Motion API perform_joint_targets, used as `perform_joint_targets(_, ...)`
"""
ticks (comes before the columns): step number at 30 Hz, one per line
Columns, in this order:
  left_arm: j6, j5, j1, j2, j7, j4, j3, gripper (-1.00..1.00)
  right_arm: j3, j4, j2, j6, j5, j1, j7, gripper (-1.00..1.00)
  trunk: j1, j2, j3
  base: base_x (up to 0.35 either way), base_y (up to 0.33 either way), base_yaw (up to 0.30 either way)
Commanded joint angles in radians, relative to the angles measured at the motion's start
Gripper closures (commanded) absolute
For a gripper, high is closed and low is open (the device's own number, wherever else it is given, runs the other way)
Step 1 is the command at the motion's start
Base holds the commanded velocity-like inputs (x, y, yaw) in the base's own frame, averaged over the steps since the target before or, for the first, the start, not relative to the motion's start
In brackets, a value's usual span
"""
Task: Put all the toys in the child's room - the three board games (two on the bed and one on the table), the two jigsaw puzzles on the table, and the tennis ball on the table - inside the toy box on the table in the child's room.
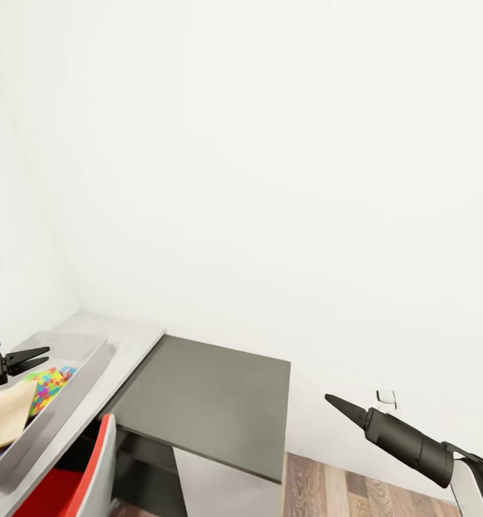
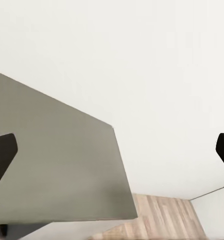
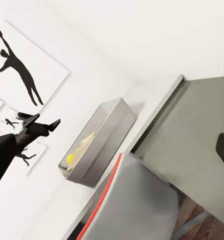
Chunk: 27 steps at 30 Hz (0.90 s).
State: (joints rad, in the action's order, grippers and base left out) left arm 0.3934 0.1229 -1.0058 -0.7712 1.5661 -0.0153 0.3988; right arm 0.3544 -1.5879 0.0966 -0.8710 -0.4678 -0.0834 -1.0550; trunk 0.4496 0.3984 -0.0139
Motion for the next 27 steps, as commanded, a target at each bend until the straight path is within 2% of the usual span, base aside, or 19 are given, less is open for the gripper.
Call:
perform_joint_targets(1, 0.011, 0.011, -0.001, 0.0, 0.005, 0.0, 0.008, -1.0, 0.001, 0.0, 0.0, -0.005, -0.002, -0.001, -0.002, -1.0, 0.0, 0.002, -0.001, -0.099, 0.0, -0.25)
perform_joint_targets(11, 0.01, 0.011, -0.001, 0.001, 0.005, 0.0, 0.008, -1.0, 0.004, 0.001, 0.0, -0.005, -0.002, -0.001, -0.002, -1.0, 0.0, 0.002, 0.008, -0.15, -0.036, -0.25)
perform_joint_targets(27, 0.01, 0.011, -0.001, 0.001, 0.005, 0.001, 0.008, -1.0, 0.005, 0.002, 0.0, -0.005, -0.002, -0.001, -0.002, -1.0, 0.0, 0.002, 0.022, -0.228, -0.208, -0.25)
